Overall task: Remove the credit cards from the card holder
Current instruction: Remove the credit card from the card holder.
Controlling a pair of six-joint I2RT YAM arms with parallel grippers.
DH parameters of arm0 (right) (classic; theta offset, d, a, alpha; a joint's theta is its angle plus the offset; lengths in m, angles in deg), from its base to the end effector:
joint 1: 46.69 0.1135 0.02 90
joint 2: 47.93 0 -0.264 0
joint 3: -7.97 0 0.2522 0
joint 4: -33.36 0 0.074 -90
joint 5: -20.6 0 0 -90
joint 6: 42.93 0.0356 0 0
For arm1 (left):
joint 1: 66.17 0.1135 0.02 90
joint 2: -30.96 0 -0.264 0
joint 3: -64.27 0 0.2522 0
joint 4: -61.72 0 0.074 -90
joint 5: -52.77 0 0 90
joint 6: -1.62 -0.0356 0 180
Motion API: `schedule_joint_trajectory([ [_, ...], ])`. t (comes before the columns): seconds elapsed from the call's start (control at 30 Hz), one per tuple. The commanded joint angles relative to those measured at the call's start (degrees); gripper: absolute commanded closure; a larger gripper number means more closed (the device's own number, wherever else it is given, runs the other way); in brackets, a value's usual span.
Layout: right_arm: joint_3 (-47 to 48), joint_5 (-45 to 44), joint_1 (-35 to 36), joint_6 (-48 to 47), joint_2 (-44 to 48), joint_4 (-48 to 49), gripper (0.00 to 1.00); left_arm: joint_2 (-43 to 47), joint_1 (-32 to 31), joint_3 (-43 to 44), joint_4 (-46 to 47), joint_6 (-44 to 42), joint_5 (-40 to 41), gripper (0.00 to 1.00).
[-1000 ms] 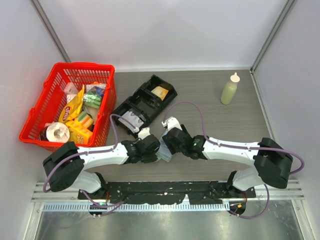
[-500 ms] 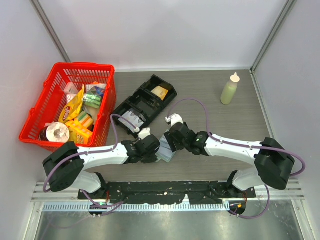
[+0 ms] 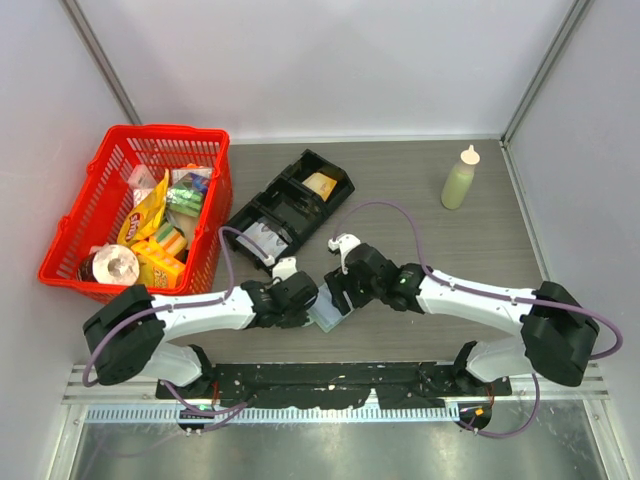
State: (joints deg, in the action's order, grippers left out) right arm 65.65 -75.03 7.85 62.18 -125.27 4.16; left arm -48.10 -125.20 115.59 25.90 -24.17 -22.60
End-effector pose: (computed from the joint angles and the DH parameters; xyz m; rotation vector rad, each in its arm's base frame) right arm 0.1604 0.2192 0.2038 -0.7886 2.3355 0.4287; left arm 0.1319 -0.2024 0.1582 -0.2015 2.6686 -0.3897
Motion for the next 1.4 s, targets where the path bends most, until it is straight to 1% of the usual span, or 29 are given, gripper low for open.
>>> schedule_joint_trajectory([
  [0.0, 0.2, 9.8, -2.8, 0.4, 3.8, 0.8, 0.27, 1.9, 1.0, 1.6, -8.5, 0.0, 6.8, 0.96],
  [0.07, 0.3, 13.0, -4.4, 0.8, 4.7, 0.9, 0.27, 2.2, 1.0, 3.0, -11.5, 0.0, 9.7, 0.88],
  [0.2, -0.8, 17.6, -7.9, 2.5, 6.9, 3.6, 0.28, 3.9, 1.0, 5.3, -14.0, 0.2, 12.4, 0.69],
  [0.33, -2.5, 17.8, -12.2, 5.3, 5.6, 7.0, 0.38, 6.5, 0.9, 7.2, -13.7, 0.7, 13.1, 0.45],
  [0.37, -2.7, 18.1, -13.3, 5.8, 4.6, 8.3, 0.44, 7.1, 0.8, 7.6, -13.4, 0.7, 13.1, 0.41],
  [0.4, -3.6, 18.6, -13.7, 6.3, 4.0, 9.2, 0.46, 7.8, 0.8, 8.0, -12.8, 0.7, 13.1, 0.40],
  [0.43, -3.9, 18.8, -14.5, 6.7, 3.1, 10.4, 0.53, 8.3, 0.7, 8.3, -12.2, 0.9, 13.0, 0.39],
  [0.57, -5.9, 20.0, -15.7, 8.3, -0.1, 14.9, 0.67, 10.1, 0.2, 8.4, -6.1, 1.1, 11.8, 0.38],
  [0.6, -6.4, 20.0, -15.9, 9.0, -0.4, 15.1, 0.74, 10.2, 0.1, 8.1, -4.1, 1.2, 11.3, 0.37],
  [0.67, -7.4, 19.6, -16.1, 9.9, -2.1, 18.5, 0.79, 10.0, 0.1, 7.4, 0.8, 1.4, 10.6, 0.37],
  [0.77, -8.1, 19.6, -16.4, 10.5, -3.7, 20.9, 0.80, 8.1, 0.1, 7.0, 6.2, 1.9, 9.4, 0.38],
  [0.87, -8.9, 19.6, -16.5, 11.2, -5.0, 21.8, 0.82, 5.1, 0.1, 7.5, 9.7, 2.7, 8.8, 0.42],
  [1.07, -11.8, 19.6, -16.8, 13.1, -4.8, 22.5, 0.82, -0.6, 0.1, 5.9, 17.3, 6.9, 7.7, 0.58],
  [1.23, -15.0, 19.0, -17.1, 15.2, -3.7, 22.6, 0.83, -5.1, 0.1, 4.4, 23.3, 8.0, 5.7, 0.62],
  [1.37, -17.4, 19.0, -17.4, 16.8, -3.1, 24.6, 0.83, -8.2, 0.2, 4.0, 24.7, 9.8, 4.6, 0.64],
])
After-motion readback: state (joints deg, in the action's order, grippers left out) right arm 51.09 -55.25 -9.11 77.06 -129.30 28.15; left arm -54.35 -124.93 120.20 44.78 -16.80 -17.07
